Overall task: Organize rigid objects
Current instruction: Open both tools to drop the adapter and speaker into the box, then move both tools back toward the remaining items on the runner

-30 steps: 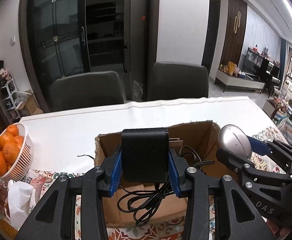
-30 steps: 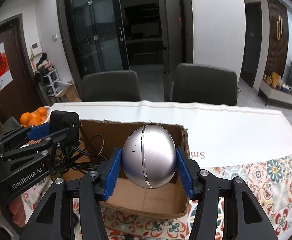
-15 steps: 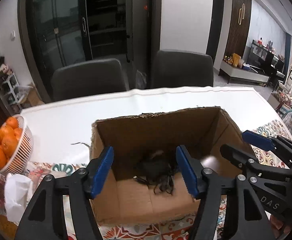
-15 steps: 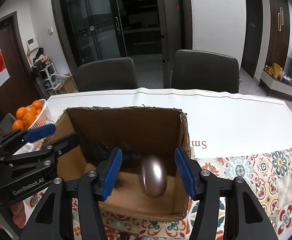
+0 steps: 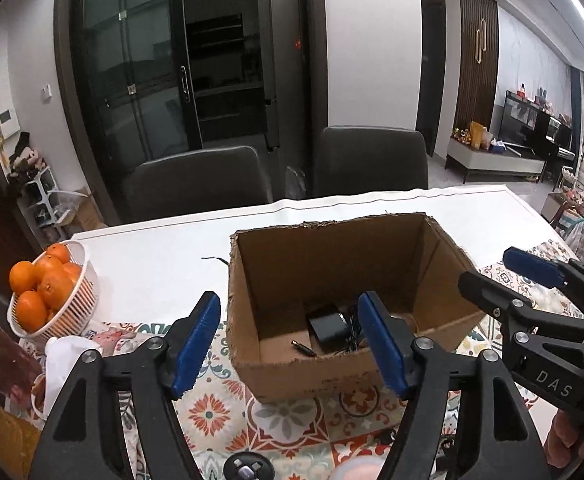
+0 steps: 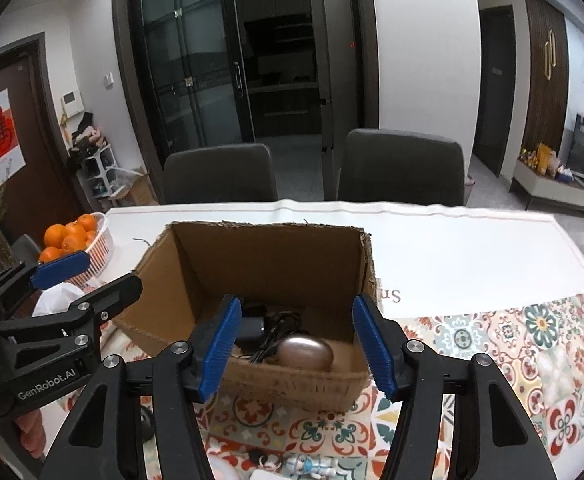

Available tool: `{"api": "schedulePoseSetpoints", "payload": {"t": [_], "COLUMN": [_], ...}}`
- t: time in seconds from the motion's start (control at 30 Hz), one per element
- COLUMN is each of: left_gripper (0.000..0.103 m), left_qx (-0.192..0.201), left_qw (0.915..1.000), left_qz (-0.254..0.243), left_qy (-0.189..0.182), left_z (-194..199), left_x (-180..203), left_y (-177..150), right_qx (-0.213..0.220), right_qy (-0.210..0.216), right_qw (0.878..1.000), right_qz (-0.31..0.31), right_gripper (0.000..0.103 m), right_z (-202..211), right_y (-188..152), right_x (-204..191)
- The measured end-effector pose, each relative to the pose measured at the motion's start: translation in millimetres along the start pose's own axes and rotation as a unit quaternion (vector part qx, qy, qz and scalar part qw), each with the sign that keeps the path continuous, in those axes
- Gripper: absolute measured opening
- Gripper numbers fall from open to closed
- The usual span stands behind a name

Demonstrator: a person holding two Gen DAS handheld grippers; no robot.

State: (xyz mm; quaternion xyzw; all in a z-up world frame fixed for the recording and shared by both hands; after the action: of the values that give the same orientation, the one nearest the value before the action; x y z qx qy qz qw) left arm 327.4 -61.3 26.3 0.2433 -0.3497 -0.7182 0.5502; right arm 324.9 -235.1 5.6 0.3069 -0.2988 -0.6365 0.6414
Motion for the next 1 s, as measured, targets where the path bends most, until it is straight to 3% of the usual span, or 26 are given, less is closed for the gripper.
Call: {"api": "schedulePoseSetpoints", "payload": {"t": [0.37,0.7,1.0], "left_gripper": [0.084,0.101,0.103], "left_qx": [0.038,0.066,0.067], "left_qw": [0.9991,0.9973,0.9967], "left_qz": [-0.016,-0.028,-0.039], "left_qy": [0.010,0.018,0.025], "left_z": [41.5,68.3,76.1], "left_x": [13.4,26.4,32.2], "left_y": [-19.0,-44.3,-69.8], "right_qx": [0.063,0.071,0.081], "right_qy": [-0.030,-0.030,-0.053], "right_qw": [0.998,0.997,0.995], "right_qz": [-0.004,-0.024,-0.024], "right_gripper": [0.067,0.071,0.082], "right_z": [54.2,79.2,95.4], "right_y": [-16.6,-44.8,-68.8], "right_x": [2.1,10.6,11.0]}}
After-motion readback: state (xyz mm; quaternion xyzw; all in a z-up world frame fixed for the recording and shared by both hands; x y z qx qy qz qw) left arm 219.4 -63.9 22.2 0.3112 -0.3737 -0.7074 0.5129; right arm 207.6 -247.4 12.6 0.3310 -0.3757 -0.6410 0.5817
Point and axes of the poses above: each gripper's, at about its wrist camera, not at the fingertips, and z roughly against the way its jaws point, x to its right, y to its top, the point moved 1 cm from there along -z, roughly the way its jaws point, and after that the axes turned 7 degrees about -y, right-handed, at the moved point
